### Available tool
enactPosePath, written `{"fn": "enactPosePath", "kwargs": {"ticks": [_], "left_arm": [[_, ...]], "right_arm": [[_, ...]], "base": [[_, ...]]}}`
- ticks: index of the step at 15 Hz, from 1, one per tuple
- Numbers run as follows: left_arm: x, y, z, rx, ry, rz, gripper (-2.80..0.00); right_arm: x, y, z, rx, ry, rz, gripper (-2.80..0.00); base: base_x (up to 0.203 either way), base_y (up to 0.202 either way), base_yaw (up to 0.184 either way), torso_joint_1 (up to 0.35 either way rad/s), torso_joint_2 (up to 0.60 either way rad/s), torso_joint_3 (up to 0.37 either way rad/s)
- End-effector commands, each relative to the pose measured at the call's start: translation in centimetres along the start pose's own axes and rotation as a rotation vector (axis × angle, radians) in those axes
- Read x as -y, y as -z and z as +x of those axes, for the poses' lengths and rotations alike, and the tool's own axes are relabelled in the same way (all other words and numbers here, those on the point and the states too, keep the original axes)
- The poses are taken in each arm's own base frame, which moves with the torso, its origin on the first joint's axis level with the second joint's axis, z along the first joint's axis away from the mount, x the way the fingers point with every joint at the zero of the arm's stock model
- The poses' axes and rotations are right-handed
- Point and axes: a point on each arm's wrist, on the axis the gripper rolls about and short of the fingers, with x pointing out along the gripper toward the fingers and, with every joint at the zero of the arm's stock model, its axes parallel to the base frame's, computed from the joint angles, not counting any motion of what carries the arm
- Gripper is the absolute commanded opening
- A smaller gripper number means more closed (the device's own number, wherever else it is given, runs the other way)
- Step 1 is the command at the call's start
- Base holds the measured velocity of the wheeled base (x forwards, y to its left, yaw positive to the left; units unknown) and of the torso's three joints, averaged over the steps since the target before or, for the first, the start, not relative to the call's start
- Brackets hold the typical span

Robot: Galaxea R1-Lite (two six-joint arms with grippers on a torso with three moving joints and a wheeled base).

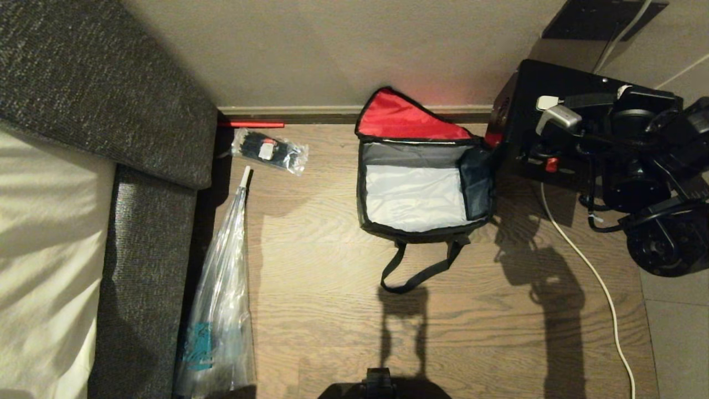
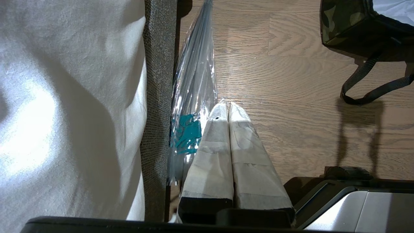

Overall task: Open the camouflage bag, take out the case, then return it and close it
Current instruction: Release the handle

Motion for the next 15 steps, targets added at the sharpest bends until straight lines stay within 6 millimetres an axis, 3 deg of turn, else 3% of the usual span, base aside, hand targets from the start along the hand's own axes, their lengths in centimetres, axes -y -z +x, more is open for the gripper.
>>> {"fn": "enactPosePath", "kwargs": {"ticks": [1,15], "left_arm": [[0.0,0.1,0.0,-0.003,0.0,0.0,-2.8],[0.0,0.1,0.0,-0.004,0.0,0.0,-2.8]], "right_arm": [[-0.2,0.8,0.5,-0.032,0.006,-0.02,-2.8],[-1.9,4.0,1.6,-0.12,-0.02,-0.048,-2.8]], "base": [[0.0,0.0,0.0,0.0,0.0,0.0],[0.0,0.0,0.0,0.0,0.0,0.0]]}}
